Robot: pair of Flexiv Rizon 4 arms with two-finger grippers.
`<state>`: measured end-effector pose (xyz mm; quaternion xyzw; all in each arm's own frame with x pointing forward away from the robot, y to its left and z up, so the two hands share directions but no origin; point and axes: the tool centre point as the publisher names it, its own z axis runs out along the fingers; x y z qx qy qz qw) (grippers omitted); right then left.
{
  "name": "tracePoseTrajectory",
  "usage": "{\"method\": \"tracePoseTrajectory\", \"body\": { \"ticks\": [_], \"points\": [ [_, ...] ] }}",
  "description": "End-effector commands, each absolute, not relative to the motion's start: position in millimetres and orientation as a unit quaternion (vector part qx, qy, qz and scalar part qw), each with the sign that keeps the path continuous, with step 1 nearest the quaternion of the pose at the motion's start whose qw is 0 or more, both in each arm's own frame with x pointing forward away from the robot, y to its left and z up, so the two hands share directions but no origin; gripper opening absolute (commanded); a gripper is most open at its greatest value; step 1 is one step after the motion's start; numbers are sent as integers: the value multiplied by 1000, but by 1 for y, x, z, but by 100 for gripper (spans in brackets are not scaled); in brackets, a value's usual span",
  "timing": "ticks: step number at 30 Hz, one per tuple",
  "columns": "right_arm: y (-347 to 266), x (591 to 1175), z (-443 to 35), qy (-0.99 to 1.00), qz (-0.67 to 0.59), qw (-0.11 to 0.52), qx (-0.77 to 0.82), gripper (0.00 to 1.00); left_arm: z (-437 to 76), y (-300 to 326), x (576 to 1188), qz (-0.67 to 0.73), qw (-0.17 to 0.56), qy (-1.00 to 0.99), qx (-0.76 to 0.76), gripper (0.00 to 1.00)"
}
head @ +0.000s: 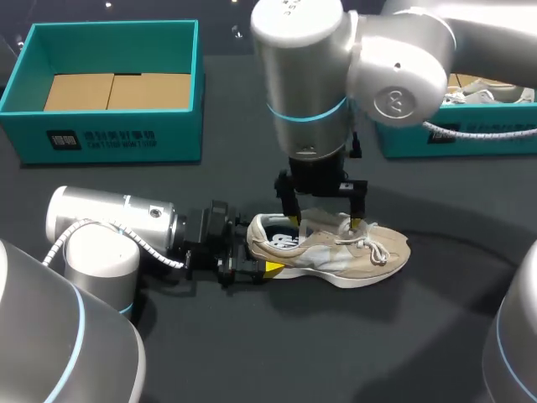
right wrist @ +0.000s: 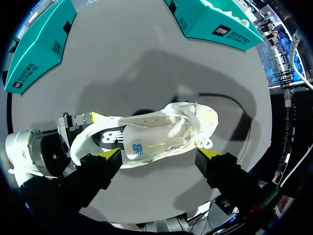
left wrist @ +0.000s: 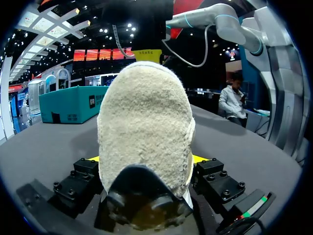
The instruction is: Take the shoe out of the shoebox, open the shoe tongue, remove and reinsert the insole, then place the shoe into the shoebox
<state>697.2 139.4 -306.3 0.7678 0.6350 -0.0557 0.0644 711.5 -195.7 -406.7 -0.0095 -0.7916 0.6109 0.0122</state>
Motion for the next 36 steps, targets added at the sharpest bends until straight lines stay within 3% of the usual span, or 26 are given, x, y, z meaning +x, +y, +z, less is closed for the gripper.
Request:
{"method": "tracePoseTrajectory", "body": {
  "ticks": [1,36],
  "points": [
    [168,691,-316,597,-112,150,780,100,-406,-196,711,611,11,-792,-9,0],
    [135,704,-352,523,-146,254,800,100,-406,-196,711,611,11,-792,-9,0]
  ]
}}
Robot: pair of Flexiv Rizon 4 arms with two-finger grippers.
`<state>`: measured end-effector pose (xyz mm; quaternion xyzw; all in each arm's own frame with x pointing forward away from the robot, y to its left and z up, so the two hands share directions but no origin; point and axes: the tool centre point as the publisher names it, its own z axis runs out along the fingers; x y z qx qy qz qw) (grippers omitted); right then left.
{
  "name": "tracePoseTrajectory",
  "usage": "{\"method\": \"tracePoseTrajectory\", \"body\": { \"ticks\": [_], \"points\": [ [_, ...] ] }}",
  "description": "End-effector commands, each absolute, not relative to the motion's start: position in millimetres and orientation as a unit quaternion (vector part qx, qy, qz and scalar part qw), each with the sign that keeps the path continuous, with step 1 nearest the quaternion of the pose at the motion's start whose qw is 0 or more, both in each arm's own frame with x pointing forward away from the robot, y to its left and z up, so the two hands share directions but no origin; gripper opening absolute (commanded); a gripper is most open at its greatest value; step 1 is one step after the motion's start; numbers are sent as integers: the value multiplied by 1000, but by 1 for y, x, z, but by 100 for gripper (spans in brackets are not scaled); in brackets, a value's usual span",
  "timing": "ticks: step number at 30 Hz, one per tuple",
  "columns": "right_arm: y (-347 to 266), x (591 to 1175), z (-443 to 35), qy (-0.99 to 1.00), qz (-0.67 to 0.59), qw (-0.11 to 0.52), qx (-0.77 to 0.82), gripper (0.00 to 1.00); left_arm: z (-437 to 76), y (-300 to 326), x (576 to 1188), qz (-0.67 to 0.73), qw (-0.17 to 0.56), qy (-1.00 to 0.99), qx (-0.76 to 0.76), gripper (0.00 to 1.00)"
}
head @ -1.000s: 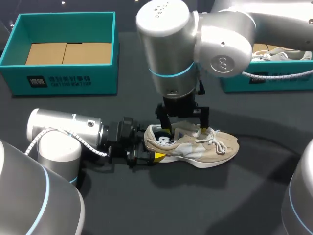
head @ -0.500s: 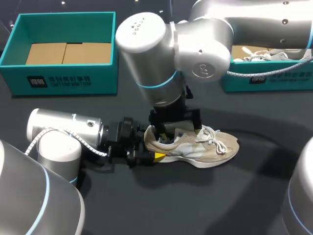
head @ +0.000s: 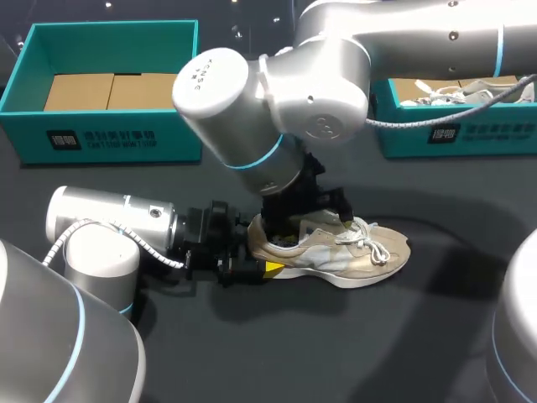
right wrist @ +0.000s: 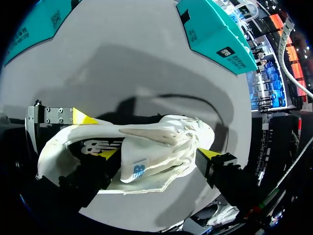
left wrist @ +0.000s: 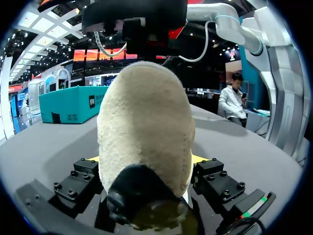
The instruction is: Take the shoe out of the shoebox, open the shoe tongue, remove and reinsert the insole, then place the shoe into the shoebox
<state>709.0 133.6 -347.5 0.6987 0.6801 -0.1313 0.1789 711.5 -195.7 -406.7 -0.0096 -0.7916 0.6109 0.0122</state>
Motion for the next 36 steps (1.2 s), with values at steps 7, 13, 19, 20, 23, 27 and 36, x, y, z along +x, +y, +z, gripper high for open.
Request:
{"method": "tracePoseTrajectory", "body": {
  "ticks": [7,13,19,20,23,27,36],
  "points": [
    [119,704,-348,512,-139,250,810,100,-406,-196,711,611,11,-792,-9,0],
    [107,704,-338,512,-146,240,812,100,-406,-196,711,611,11,-792,-9,0],
    [102,701,-331,512,-148,228,815,100,-406,-196,711,611,11,-792,-9,0],
    [101,701,-330,512,-149,226,815,100,-406,-196,711,611,11,-792,-9,0],
    [103,699,-327,517,-155,218,813,100,-406,-196,711,611,11,-792,-9,0],
    [105,697,-326,524,-161,212,809,58,-406,-196,711,611,11,-792,-9,0],
    [107,694,-321,538,-191,187,799,15,-406,-196,711,611,11,-792,-9,0]
  ]
}}
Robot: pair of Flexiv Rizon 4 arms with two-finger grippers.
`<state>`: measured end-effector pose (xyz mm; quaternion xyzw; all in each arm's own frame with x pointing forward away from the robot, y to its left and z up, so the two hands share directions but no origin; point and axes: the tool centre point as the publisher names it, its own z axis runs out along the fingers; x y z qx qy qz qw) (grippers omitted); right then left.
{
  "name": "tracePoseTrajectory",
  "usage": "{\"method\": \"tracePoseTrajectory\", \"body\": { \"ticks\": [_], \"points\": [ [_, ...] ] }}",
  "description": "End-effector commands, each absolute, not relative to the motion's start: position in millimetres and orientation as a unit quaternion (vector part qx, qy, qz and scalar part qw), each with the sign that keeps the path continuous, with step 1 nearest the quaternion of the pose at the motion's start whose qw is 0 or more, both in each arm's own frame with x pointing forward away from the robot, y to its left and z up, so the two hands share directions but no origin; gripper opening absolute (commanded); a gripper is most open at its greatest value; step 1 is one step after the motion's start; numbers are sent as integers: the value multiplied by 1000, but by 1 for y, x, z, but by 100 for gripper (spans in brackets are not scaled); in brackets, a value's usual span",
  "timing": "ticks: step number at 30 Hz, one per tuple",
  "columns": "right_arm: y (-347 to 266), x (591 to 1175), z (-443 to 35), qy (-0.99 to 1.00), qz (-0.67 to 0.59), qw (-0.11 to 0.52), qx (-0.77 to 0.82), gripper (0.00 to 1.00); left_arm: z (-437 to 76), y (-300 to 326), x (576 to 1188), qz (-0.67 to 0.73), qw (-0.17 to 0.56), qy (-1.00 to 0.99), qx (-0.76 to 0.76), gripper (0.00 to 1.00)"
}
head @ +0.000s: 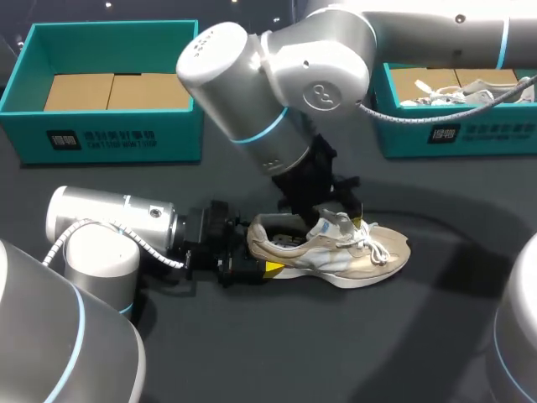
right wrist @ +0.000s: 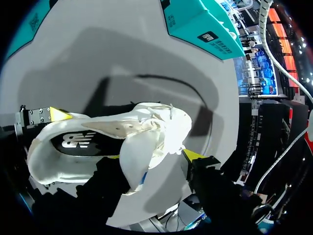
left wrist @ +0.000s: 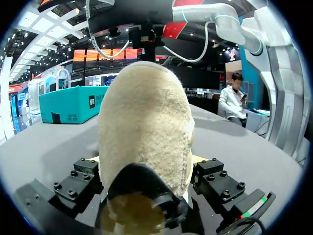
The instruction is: Take the shoe out of the shoebox, open the shoe tongue, remove and reinsert the insole, then place the shoe into the shoebox
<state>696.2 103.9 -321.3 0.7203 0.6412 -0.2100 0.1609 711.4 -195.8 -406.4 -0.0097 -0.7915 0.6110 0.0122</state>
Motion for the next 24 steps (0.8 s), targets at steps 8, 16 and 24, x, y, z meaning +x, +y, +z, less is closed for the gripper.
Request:
{"method": "tracePoseTrajectory", "body": {
  "ticks": [8,16,24],
  "points": [
    [100,701,-317,615,-200,141,750,0,-406,-196,711,611,11,-792,-9,0],
    [79,711,-320,679,-175,77,709,0,-406,-196,711,611,11,-792,-9,0],
    [79,711,-320,679,-175,77,709,0,-406,-196,711,611,11,-792,-9,0]
  ]
}}
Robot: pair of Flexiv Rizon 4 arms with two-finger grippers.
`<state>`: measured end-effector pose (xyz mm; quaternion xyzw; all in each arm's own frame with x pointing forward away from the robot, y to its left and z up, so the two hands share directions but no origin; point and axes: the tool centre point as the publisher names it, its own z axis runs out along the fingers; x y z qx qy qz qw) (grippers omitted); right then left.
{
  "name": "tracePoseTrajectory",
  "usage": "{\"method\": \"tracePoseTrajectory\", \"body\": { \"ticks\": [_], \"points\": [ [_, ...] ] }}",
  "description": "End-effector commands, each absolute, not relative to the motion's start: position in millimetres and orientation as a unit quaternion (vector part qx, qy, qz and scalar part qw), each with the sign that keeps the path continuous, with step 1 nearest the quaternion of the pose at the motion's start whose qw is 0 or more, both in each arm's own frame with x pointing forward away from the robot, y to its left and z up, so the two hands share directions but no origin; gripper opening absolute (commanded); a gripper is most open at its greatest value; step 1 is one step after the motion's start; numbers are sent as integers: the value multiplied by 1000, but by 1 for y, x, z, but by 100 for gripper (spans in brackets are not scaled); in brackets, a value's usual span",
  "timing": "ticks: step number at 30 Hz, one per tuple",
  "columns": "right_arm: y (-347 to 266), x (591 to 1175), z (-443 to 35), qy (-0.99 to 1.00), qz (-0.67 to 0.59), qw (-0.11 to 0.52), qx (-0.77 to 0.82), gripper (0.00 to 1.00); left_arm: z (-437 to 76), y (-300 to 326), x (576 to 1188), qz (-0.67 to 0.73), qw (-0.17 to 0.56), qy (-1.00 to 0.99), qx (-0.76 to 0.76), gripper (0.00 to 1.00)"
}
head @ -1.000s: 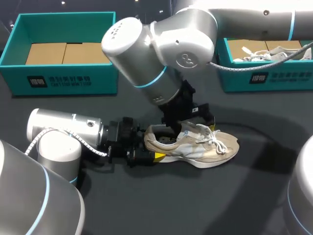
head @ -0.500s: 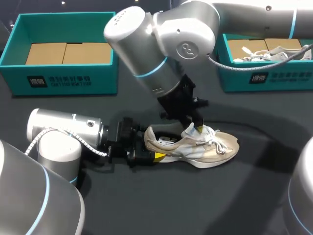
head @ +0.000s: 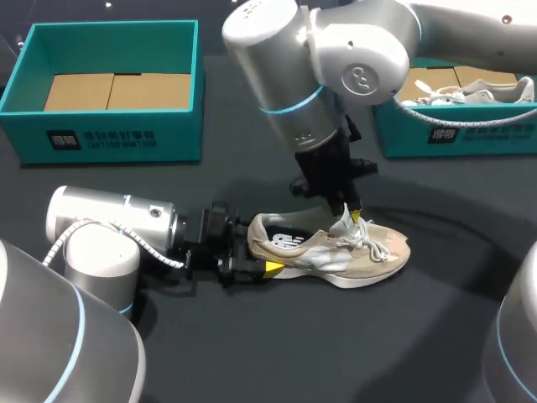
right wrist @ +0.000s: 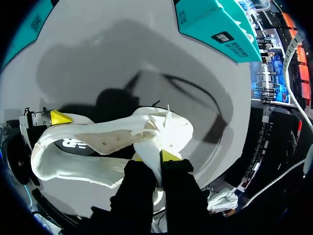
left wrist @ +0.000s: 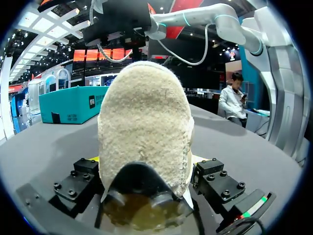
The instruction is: Take the shoe out of the shoebox, open the shoe tongue, remove and reinsert the insole, then place the shoe into the shoebox
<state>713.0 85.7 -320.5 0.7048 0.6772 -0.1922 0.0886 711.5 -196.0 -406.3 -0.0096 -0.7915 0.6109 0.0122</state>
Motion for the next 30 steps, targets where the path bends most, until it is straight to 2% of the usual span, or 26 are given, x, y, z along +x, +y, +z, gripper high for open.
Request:
{"method": "tracePoseTrajectory", "body": {
  "ticks": [1,12,24,28,30],
  "points": [
    [79,711,-320,679,-175,77,709,0,-406,-196,711,611,11,-792,-9,0],
    [47,714,-314,702,-171,59,688,0,-406,-196,711,611,11,-792,-9,0],
    [19,722,-327,701,-185,72,685,0,-406,-196,711,611,11,-792,-9,0],
    [11,724,-336,692,-195,76,691,44,-406,-196,711,611,11,-792,-9,0],
    [8,724,-339,682,-204,76,698,49,-406,-196,711,611,11,-792,-9,0]
  ]
}}
